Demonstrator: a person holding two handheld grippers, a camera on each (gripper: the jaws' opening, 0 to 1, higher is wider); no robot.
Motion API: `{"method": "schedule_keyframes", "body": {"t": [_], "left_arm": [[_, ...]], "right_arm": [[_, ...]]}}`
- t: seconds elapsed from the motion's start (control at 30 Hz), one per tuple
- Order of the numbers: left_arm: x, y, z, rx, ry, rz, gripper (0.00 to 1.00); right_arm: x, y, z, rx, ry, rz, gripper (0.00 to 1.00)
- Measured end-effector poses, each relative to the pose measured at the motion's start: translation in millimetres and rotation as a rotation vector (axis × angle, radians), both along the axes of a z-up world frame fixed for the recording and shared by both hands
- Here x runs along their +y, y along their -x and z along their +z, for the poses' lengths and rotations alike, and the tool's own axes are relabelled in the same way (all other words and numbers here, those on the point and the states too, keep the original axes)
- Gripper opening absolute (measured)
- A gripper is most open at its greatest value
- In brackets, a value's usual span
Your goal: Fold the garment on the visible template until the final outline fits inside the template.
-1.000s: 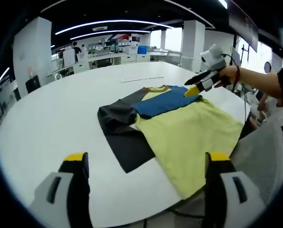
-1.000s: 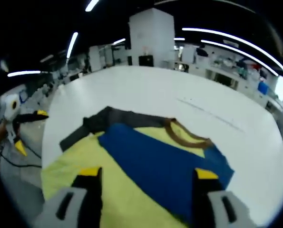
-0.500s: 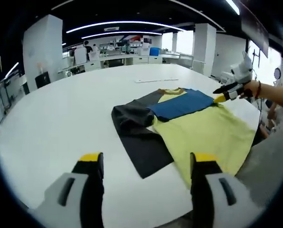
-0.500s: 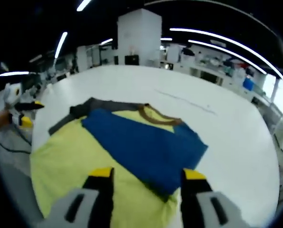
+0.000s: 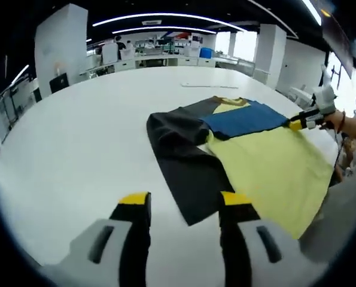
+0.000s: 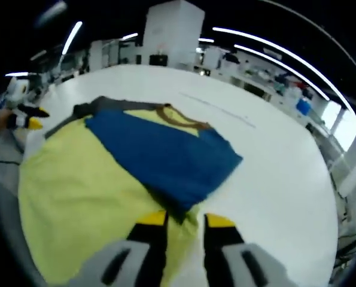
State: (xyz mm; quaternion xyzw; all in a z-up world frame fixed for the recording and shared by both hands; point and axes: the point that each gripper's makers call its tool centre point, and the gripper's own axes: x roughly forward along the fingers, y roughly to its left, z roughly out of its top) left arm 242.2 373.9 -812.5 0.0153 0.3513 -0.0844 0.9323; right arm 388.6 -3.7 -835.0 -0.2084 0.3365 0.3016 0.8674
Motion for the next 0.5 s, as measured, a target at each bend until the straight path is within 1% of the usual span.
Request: {"method": "schedule_keyframes", "body": {"t": [0.03, 0.1, 0.17, 0.2, 0.23, 0.3, 0.33, 0.4, 0.43, 0.5], "left_arm": [[-0.8, -2.3, -2.2, 0.004, -0.016, -0.016, 0.38], [2.9, -6.3, -7.5, 0.008, -0.011, -0.011, 0.37], [1.0, -6.8, -11.9, 0.025, -0.008, -0.012, 0.35], [1.0, -6.7, -15.7, 0.033, -0.014, -0.018, 0.33], [1.3, -6.5, -19.5, 0.042, -0.021, -0.022, 0.32], [-2.8, -4.6, -20.0, 0.055, -0.008, -0.016, 0.30], [-4.9, -4.6, -21.3, 0.057, -0.007, -0.021, 0.29], [-8.1, -4.1, -23.8, 0.066, -0.017, -0.021, 0.26], [-8.7, -2.3, -26.2, 0.085, -0.027, -0.015, 0.25], [-6.2, -2.9, -27.7, 0.074, -0.013, -0.005, 0.23]], "right_arm": [[0.2, -1.0, 0.9, -0.010, 0.001, 0.001, 0.14], [-0.3, -2.8, 1.8, -0.034, 0.018, 0.007, 0.12], [0.2, -4.0, 0.8, -0.056, 0.052, 0.025, 0.10], [1.2, -4.4, 0.8, -0.063, 0.056, 0.025, 0.08], [1.2, -4.4, 2.5, -0.071, 0.061, 0.033, 0.05], [0.7, -5.2, 3.9, -0.073, 0.056, 0.032, 0.01], [0.4, -6.0, 4.2, -0.075, 0.056, 0.031, 0.02], [-0.9, -5.7, 2.5, -0.067, 0.068, 0.029, 0.01], [-1.6, -6.0, 1.5, -0.064, 0.068, 0.024, 0.00], [-1.5, -5.4, 1.7, -0.059, 0.061, 0.017, 0.00]]}}
